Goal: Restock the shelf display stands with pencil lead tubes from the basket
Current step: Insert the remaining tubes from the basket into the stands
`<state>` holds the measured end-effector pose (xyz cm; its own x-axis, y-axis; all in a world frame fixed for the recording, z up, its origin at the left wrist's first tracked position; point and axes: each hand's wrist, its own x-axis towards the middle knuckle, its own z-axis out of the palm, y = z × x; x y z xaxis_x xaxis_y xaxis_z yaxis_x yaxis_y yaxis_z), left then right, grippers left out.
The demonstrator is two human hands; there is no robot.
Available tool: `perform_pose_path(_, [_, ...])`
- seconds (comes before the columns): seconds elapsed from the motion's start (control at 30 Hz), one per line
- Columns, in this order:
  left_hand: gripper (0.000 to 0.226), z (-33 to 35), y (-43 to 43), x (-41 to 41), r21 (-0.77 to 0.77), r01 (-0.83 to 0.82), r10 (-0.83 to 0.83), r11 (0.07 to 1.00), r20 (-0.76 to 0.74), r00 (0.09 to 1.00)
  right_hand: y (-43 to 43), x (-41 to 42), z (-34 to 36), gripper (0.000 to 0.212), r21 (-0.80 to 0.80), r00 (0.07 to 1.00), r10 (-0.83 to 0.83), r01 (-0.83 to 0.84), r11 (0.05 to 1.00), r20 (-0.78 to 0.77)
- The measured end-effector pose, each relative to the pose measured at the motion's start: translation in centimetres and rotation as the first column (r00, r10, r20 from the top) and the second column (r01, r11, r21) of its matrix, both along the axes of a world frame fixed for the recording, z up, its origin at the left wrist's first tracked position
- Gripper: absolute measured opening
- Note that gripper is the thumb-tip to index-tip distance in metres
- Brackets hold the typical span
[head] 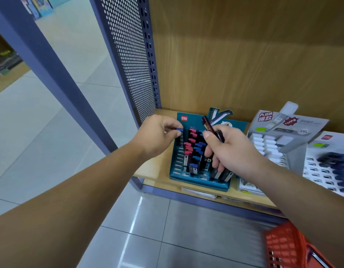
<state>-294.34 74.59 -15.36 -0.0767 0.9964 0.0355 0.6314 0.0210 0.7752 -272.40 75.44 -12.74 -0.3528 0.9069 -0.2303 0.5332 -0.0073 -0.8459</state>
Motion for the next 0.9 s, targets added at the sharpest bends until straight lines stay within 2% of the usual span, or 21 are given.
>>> perform_pose_path(0.57, [0.014,-0.3,-1.3,0.0,0.001,0.048,-0.048,0.999,-0.014,0.999,-0.1,0.4,0.6,0.02,-0.057,1.0,0.023,-0.023,0.998,-0.009])
perform_pose_path(0.77, [0.016,0.3,0.1,0.3,0.09,0.098,-0.08,0.991,-0.188,0.979,-0.8,0.9,1.3,0.02,-0.033,0.992,0.063,-0.067,0.997,-0.108])
perform_pose_path(0.9, [0.015,-0.3,0.1,0.1,0.133,0.068,-0.046,0.989,-0.163,0.985,-0.8,1.6,1.7,0.025,-0.052,0.99,0.095,-0.101,0.994,-0.103])
